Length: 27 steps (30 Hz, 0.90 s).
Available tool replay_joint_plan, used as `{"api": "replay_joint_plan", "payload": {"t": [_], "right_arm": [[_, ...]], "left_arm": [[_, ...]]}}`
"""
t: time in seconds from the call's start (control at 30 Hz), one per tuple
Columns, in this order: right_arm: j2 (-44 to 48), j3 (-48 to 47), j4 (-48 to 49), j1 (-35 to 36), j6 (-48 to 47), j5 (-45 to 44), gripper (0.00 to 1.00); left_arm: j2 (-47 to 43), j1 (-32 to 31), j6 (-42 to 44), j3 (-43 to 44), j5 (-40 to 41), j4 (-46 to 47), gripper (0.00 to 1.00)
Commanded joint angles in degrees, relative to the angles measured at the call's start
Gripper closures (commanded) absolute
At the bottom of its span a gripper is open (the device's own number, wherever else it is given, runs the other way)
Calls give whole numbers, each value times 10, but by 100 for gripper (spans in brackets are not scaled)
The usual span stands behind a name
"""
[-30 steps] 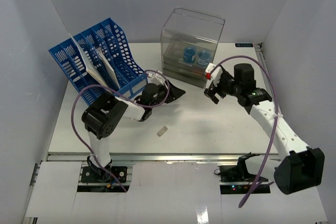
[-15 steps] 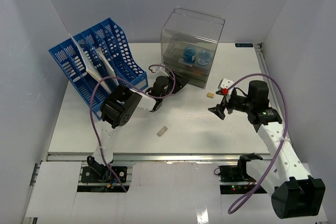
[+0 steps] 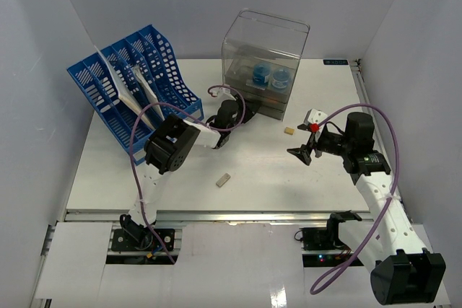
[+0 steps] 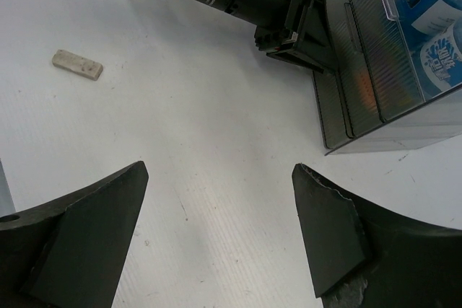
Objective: Organize the desk
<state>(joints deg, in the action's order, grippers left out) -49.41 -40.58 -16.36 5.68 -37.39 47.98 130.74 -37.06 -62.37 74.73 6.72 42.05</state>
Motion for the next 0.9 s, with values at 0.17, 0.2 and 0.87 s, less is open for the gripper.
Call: {"api": "replay_joint_plan", "payload": {"t": [0.17, 0.2, 0.87], "right_arm": [[7, 4, 17, -10, 8, 18, 13], [6, 4, 17, -11, 8, 18, 13], [-34, 8, 35, -29, 44, -20, 11]], "left_arm": [[-3, 5, 16, -6, -3, -3, 99], [-6, 5, 18, -12, -8, 1, 100], [-189, -51, 95, -278, -58, 64, 82]]}}
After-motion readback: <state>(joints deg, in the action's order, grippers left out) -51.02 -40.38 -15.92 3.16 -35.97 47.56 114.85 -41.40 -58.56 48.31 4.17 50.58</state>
